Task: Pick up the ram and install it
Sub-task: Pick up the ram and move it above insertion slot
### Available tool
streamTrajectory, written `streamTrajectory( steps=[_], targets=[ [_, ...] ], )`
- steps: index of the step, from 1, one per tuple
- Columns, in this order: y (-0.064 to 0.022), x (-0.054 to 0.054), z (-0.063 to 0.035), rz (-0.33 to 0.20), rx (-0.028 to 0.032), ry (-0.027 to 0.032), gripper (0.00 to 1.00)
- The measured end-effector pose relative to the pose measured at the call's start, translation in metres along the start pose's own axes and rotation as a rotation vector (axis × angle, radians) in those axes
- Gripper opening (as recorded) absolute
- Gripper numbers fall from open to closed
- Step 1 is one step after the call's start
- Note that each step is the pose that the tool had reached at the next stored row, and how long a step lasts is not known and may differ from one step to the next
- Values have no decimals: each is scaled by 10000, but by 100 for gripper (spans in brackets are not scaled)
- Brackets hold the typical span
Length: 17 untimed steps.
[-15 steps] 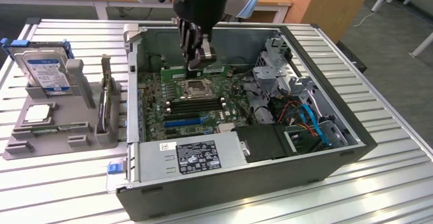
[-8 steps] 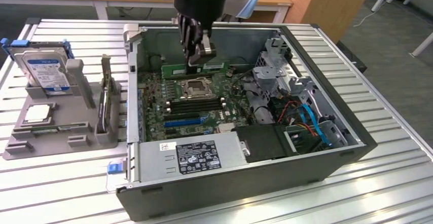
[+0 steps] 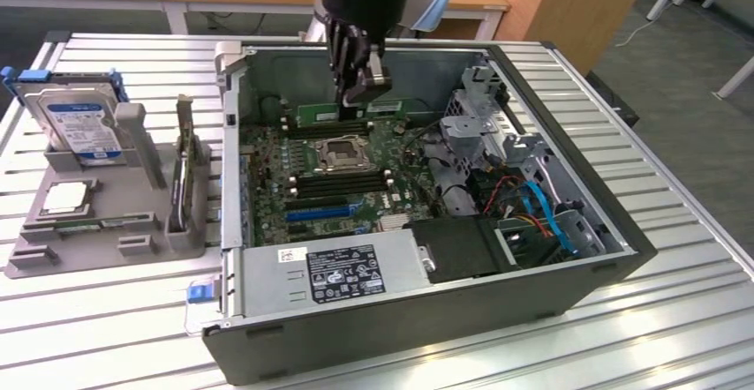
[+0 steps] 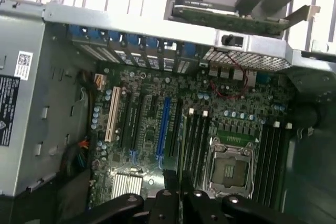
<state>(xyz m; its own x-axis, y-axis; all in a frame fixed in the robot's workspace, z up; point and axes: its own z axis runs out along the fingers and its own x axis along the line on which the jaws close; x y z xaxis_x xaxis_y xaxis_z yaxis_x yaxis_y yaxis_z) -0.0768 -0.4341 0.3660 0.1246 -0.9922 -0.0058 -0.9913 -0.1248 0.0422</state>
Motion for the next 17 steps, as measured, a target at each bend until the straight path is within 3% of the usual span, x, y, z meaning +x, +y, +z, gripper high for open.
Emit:
streamTrajectory(
  steps=[6, 17],
  targets=[
    [-4, -4, 17, 969, 5, -41, 14],
    [-24, -64, 17, 976, 5, -41, 14]
  ],
)
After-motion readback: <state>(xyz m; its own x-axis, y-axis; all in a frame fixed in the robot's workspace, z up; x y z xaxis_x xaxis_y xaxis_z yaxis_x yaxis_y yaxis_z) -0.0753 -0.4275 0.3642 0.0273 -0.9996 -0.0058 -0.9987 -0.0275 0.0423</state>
